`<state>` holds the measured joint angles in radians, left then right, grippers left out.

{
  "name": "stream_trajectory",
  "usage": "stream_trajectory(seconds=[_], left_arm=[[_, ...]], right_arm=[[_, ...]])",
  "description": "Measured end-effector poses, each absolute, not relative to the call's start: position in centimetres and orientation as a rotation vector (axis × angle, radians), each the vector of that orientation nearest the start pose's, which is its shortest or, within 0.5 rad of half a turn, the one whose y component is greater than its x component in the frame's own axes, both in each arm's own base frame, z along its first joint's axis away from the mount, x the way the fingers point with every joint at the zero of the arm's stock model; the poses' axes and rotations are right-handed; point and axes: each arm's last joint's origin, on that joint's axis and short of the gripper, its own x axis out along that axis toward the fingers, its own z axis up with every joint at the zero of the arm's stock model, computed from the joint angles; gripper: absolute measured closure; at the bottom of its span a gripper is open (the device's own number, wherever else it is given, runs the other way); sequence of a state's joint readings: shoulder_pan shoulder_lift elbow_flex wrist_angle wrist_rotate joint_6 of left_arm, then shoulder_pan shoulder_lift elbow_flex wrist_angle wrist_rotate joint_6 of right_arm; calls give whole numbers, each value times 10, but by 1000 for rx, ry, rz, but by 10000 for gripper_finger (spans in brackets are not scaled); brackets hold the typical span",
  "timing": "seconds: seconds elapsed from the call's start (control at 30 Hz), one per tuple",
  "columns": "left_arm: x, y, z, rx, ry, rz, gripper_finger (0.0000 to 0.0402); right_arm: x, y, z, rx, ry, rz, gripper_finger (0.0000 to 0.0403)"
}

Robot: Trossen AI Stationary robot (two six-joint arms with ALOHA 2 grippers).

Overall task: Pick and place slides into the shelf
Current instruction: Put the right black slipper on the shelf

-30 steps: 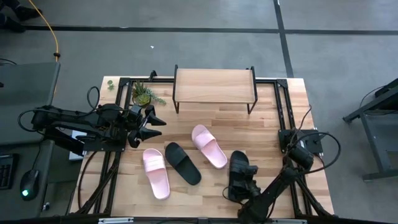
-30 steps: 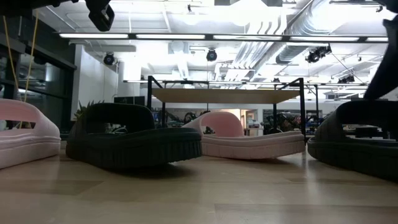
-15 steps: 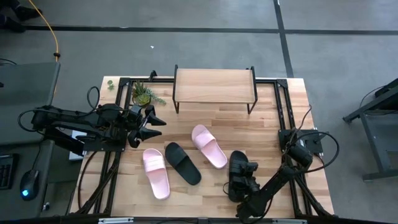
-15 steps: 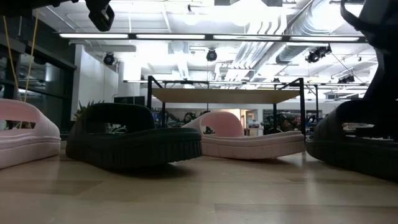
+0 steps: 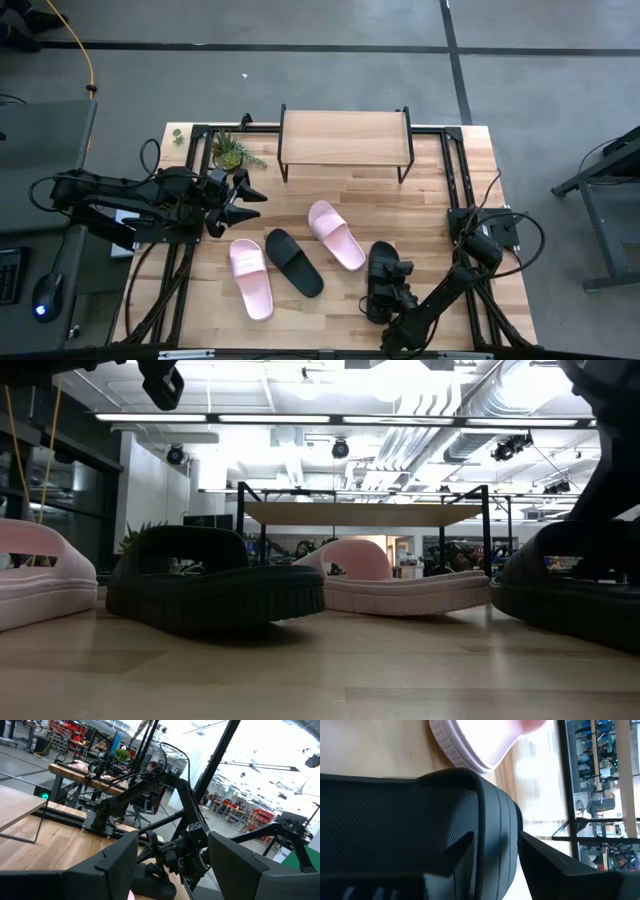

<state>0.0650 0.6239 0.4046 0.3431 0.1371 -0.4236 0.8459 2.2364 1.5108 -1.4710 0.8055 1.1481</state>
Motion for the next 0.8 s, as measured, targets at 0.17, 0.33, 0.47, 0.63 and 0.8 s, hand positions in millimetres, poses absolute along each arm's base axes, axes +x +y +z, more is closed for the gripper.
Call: stream_trajectory(seconds=[0.17,0.33,0.47,0.63,0.8], left_arm=[[154,6,275,-410,-106,-97,176],[154,6,275,-410,-106,-97,176],[154,6,275,-410,-106,-97,176],[154,6,275,-410,-106,-97,176],[154,6,275,-410,-106,-97,176]], right_arm=[[251,251,122,-675,1115,-709,260],[251,251,122,-675,1113,-708,260],[251,251,122,-673,1112,-710,262],[251,251,122,-661,1111,-718,296],[251,251,122,-653,1121,-718,360]])
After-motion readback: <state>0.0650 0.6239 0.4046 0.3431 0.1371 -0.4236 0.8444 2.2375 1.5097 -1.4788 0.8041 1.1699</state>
